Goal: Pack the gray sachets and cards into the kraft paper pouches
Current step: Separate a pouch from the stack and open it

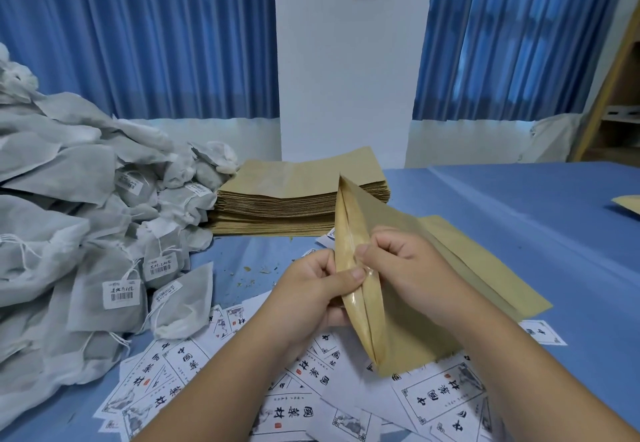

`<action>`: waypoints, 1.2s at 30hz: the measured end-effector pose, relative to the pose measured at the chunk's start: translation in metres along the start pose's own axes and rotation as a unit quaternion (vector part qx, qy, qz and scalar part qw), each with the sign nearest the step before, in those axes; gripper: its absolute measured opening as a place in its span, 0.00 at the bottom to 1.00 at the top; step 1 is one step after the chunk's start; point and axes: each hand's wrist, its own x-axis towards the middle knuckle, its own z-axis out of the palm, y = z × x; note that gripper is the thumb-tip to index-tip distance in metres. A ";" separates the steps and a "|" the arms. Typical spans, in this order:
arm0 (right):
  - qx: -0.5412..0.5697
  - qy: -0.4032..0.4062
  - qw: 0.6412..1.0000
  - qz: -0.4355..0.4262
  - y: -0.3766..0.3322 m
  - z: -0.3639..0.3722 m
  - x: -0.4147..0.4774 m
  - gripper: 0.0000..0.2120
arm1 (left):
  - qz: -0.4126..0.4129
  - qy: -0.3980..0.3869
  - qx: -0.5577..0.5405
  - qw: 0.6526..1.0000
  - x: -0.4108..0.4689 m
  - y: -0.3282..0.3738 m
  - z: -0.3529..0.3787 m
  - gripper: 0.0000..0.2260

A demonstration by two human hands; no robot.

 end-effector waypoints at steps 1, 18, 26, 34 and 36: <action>0.008 0.002 1.000 0.000 -0.002 0.000 0.000 0.19 | 0.003 -0.004 -0.004 1.000 0.000 0.001 0.000 0.06; 0.006 0.022 0.999 0.023 -0.024 -0.002 0.007 0.20 | 0.041 0.057 -0.005 0.998 0.004 0.007 -0.006 0.07; -0.368 -0.033 0.925 -0.087 -0.051 0.017 0.025 0.17 | 0.002 0.164 0.239 0.957 0.001 0.009 0.009 0.10; -0.479 -0.052 0.875 -0.037 -0.089 0.007 0.055 0.14 | -0.082 0.088 0.110 0.987 -0.005 0.020 -0.008 0.16; -0.442 -0.031 0.896 -0.007 -0.094 -0.008 0.061 0.15 | -0.134 0.063 0.011 0.989 -0.004 0.026 -0.020 0.15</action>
